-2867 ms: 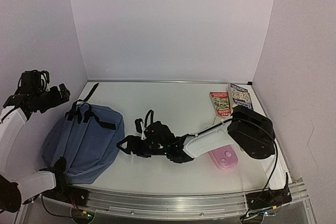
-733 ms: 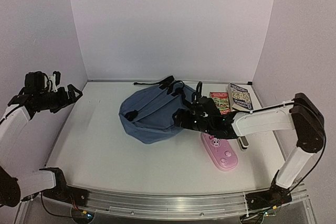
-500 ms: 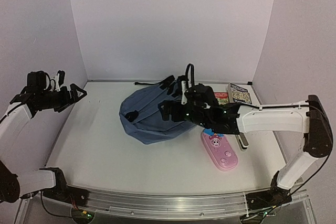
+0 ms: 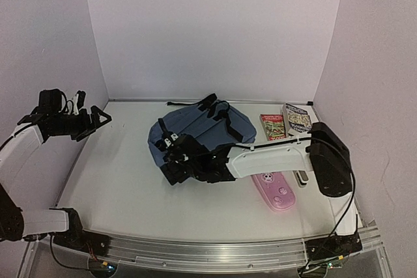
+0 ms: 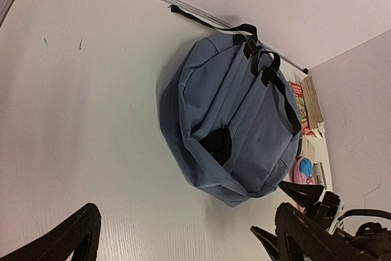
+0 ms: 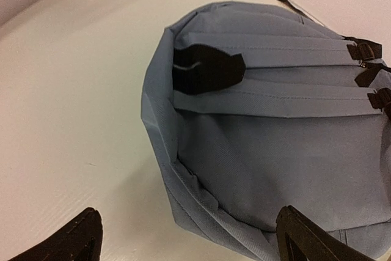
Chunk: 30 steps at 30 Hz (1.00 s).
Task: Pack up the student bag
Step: Adjust the student bag at the center of the board.
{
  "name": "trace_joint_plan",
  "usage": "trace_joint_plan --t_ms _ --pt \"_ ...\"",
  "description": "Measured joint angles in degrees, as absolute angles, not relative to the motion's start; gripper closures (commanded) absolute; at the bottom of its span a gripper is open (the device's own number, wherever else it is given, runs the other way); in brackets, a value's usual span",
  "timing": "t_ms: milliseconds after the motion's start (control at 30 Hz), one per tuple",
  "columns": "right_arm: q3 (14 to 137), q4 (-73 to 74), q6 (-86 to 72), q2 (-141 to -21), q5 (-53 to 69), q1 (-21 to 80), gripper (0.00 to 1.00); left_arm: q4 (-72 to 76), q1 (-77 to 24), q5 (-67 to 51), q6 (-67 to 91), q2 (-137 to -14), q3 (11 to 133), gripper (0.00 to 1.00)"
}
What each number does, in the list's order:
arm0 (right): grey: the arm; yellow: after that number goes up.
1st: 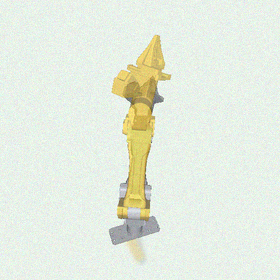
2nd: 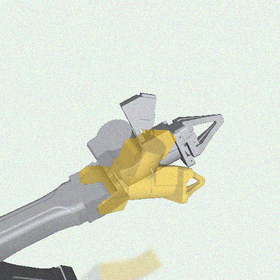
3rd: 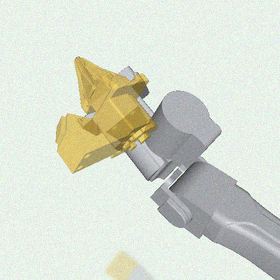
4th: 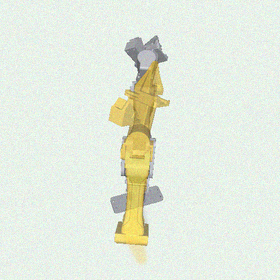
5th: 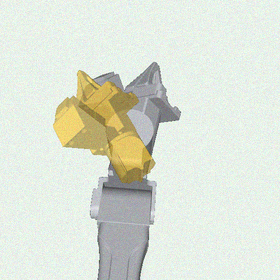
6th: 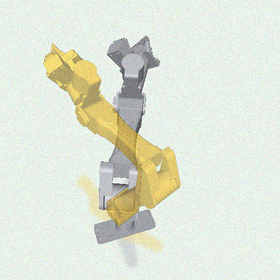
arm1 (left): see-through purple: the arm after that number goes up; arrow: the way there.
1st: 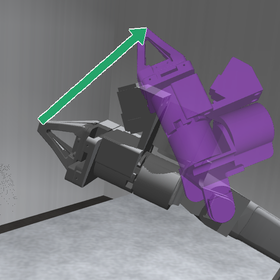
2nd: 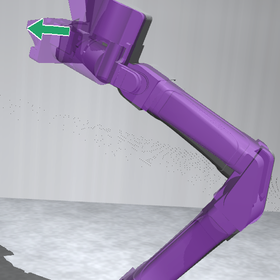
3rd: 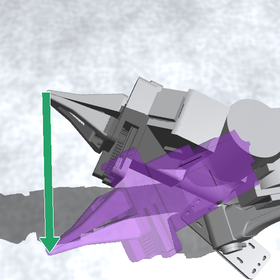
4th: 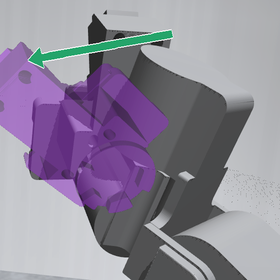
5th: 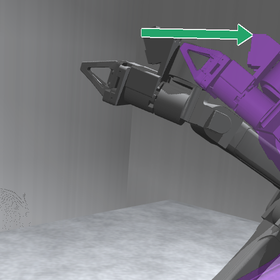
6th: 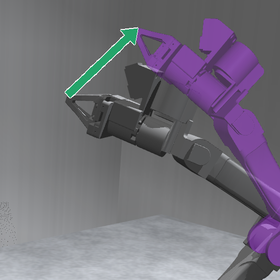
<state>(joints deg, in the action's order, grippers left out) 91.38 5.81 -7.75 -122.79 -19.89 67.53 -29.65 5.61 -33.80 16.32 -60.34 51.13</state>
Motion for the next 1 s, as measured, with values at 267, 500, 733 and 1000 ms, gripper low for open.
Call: trace_joint_plan --t_ms 267,500,733,1000 --pt "102.07 10.38 -5.72 -131.68 -22.68 67.53 0.06 -30.02 5.52 -32.88 16.29 -61.25 51.13 0.00" --pt "106.28 11.67 -4.32 -137.36 -26.27 67.53 0.57 -30.06 5.48 -32.75 16.27 -61.57 51.13 0.00" --pt "108.23 11.93 -4.33 -138.52 -26.31 67.18 1.00 -29.64 5.39 -34.93 17.91 -61.59 51.13 0.00" --pt "108.14 12.87 -7.61 -131.68 -23.27 66.95 1.00 -26.03 5.30 -37.21 27.42 -58.36 51.03 0.00"
